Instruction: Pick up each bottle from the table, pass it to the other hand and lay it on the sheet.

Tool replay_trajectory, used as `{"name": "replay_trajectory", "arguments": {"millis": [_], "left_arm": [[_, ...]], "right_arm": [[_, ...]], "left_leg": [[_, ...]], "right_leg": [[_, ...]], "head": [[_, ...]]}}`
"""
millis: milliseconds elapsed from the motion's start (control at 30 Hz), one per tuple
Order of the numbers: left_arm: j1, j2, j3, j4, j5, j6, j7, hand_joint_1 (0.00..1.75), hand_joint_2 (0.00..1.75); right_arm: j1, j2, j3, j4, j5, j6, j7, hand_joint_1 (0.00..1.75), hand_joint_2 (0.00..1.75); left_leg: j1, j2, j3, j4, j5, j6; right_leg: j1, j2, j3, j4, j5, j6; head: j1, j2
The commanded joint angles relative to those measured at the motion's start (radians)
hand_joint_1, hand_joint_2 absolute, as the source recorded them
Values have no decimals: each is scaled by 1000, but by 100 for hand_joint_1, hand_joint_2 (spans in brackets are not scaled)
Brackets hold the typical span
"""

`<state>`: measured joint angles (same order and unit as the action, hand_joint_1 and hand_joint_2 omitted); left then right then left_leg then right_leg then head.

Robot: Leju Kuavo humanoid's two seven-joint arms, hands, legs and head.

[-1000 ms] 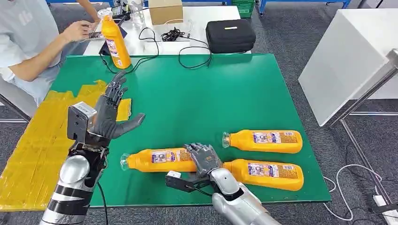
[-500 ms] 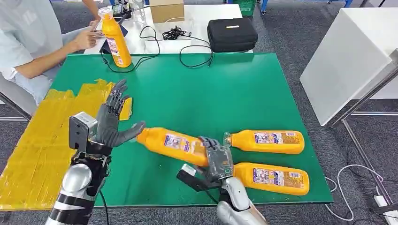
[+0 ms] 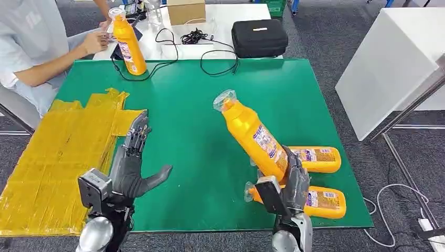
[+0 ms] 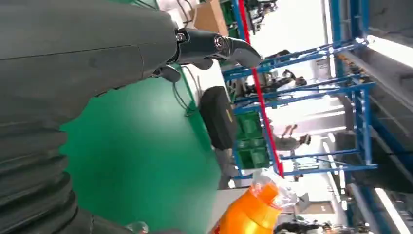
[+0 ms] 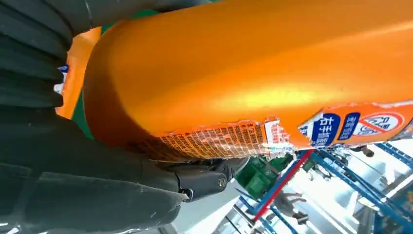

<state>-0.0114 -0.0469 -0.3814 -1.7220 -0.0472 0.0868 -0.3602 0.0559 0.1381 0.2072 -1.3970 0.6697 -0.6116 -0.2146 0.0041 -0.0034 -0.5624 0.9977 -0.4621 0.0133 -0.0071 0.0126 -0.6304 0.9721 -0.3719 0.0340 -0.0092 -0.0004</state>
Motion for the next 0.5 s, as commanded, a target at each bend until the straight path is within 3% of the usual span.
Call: {"name": "replay_trajectory", "arguments": {"millis": [33, 500], "left_arm": [[-122, 114, -107, 220, 476, -434, 185, 0, 175], [-199, 97, -159, 280, 547, -420, 243, 0, 175]], "right_arm": [[-122, 27, 78, 103, -174, 91, -131, 175, 175], [-169, 26, 191, 150, -199, 81, -169, 175, 175]], "left_leg": [[0, 1, 7, -2, -1, -1], [0, 0, 3, -1, 2, -1]], "right_leg": [[1, -1, 6, -1, -1, -2], [0, -1, 3, 0, 0, -1]], "head": [[0, 0], [0, 0]]}}
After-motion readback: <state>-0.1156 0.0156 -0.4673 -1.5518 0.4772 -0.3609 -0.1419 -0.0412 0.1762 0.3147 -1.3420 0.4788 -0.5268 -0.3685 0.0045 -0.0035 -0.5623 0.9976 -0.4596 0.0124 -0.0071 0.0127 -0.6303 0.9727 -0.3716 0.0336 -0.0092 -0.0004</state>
